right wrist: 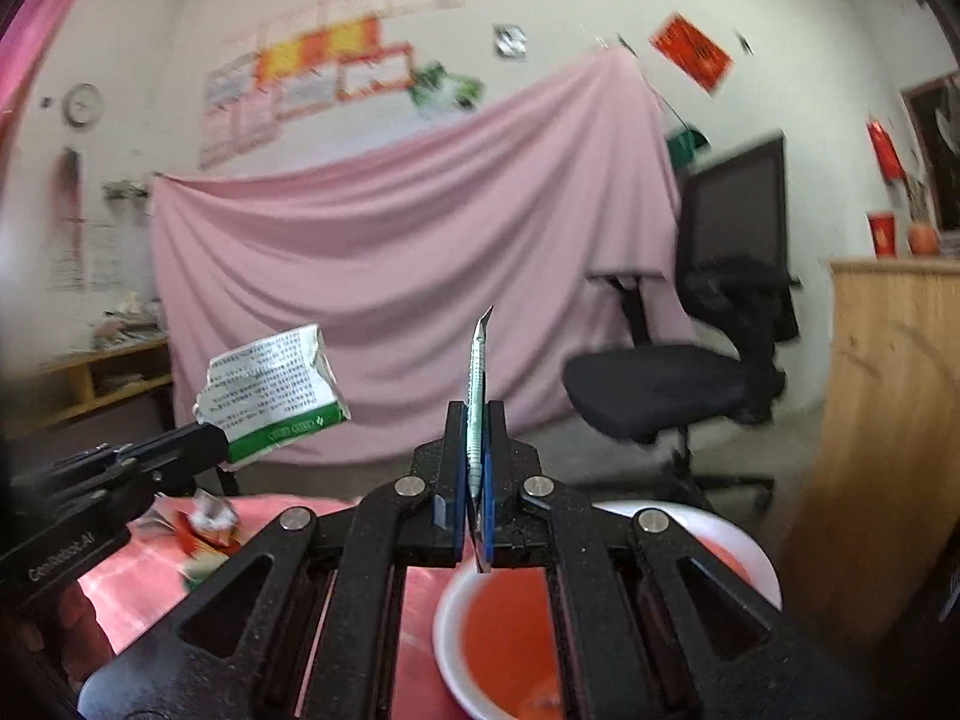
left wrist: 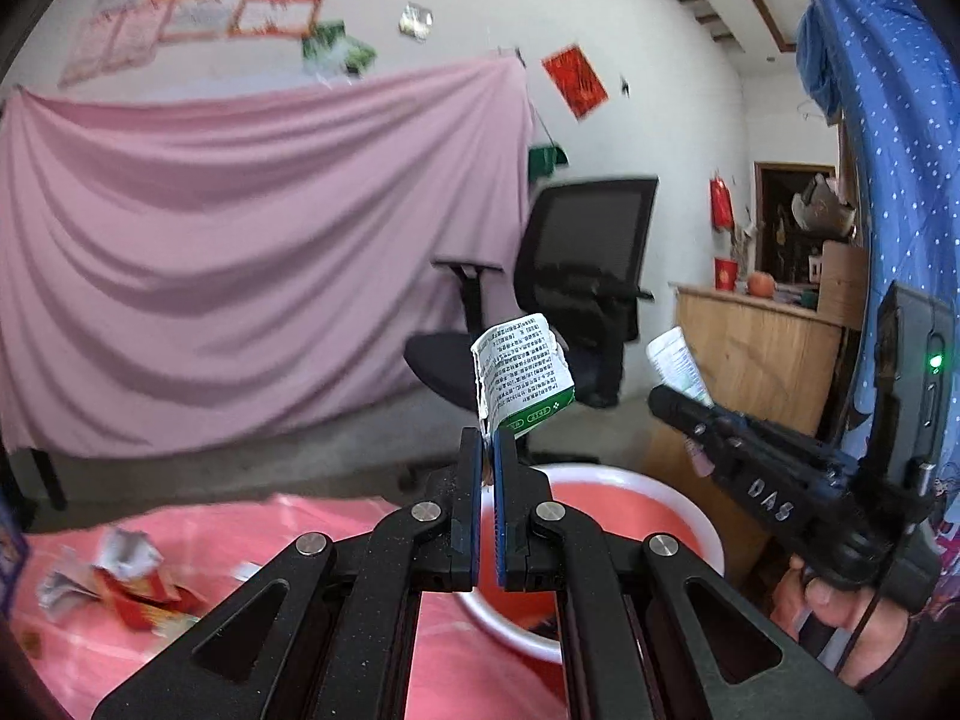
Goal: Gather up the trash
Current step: 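Carry both items over the orange bucket and open both grippers, then move both tools back over the table trash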
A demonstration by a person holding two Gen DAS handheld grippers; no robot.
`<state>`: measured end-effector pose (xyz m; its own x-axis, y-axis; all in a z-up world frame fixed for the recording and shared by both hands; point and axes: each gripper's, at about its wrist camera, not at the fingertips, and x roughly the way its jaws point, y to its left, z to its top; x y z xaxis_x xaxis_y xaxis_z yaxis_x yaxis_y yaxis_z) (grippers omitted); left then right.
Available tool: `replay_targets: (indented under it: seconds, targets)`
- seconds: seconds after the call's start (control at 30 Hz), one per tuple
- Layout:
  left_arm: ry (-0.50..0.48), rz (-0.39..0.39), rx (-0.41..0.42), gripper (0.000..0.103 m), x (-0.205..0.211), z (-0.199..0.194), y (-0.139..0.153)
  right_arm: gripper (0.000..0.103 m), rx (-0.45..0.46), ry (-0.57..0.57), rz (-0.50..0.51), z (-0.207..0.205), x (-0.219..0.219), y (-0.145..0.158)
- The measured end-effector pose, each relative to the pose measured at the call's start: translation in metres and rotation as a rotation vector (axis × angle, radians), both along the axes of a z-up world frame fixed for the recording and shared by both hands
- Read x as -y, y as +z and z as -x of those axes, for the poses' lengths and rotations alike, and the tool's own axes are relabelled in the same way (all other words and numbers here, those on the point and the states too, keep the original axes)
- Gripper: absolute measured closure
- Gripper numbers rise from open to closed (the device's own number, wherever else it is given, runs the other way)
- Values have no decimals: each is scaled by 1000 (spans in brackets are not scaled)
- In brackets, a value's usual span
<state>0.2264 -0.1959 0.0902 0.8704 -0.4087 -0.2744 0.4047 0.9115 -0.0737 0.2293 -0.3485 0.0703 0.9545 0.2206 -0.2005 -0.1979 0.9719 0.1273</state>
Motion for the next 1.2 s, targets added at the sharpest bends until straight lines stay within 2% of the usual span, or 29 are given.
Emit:
replay_targets:
  seconds: [0.17, 0.33, 0.57, 0.77, 0.87, 0.93, 1.0, 1.07, 1.17, 1.2]
  targets:
    - [-38, -21, -122, 101, 24, -31, -9, 78, -157, -48, -9, -27, 24, -26]
    - [-67, -35, -244, 101, 40, -55, -24, 77, -298, -72, -72, -41, 47, -50]
    - [-91, -40, -377, 100, 48, -75, -40, 75, -400, -103, -138, -49, 64, -67]
    - [-86, -46, -416, 97, 50, -83, -47, 73, -415, -115, -145, -52, 69, -69]
    - [-82, -35, -432, 95, 43, -80, -50, 66, -408, -120, -135, -50, 67, -68]
    - [-70, -27, -434, 90, 39, -78, -49, 56, -396, -123, -123, -48, 65, -65]
    - [-51, -10, -420, 79, 32, -74, -46, 51, -377, -123, -115, -48, 64, -62]
    - [-25, 14, -391, 72, 20, -68, -40, 47, -348, -121, -104, -45, 61, -57]
    - [9, 47, -349, 68, 1, -58, -32, 39, -297, -114, -85, -39, 55, -48]
    - [25, 55, -334, 62, -5, -54, -29, 35, -274, -110, -77, -37, 51, -44]
